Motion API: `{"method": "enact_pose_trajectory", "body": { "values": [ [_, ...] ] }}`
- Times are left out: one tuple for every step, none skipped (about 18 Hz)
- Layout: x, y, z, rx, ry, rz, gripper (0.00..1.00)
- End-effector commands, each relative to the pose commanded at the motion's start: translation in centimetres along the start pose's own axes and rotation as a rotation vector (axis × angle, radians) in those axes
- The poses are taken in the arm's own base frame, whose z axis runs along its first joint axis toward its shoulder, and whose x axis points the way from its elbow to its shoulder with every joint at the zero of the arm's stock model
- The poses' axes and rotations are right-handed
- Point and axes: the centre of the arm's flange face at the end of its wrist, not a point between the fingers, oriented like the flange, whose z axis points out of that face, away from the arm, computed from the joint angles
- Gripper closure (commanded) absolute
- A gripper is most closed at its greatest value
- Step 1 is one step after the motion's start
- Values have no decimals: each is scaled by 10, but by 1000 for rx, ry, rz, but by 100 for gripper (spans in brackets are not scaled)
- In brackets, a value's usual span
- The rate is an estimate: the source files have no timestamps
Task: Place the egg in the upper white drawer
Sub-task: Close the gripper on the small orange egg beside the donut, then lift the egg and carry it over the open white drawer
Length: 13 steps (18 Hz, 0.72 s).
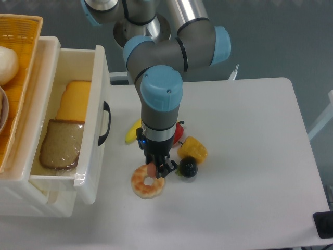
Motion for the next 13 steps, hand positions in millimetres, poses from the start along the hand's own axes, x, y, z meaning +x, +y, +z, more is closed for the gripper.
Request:
{"method": "enact_pose_trajectory", "body": {
  "values": [
    [0, 0, -5, 12, -4, -29, 75],
    [2, -2, -9, 21, -5, -52, 75],
    [5, -3, -12, 22, -8, -66, 75],
    [7, -1, -21, 26, -14, -87, 75],
    [10, -1, -26, 27, -12, -115, 75],
    [13, -3, -30, 34, -12, -135, 75],
    [14, -5, -35, 51, -12, -152, 75],
    [17, -7, -43, 76, -10, -165, 75],
    [20, -9, -50, 104, -6, -183, 75],
    [20, -6, -59, 137, -3, -211, 75],
    [23, -3, -66, 162, 7, -222, 75],
    [28, -1, -71, 170, 13, -217, 75],
    [31, 2, -80, 177, 3, -220, 75]
  ]
}}
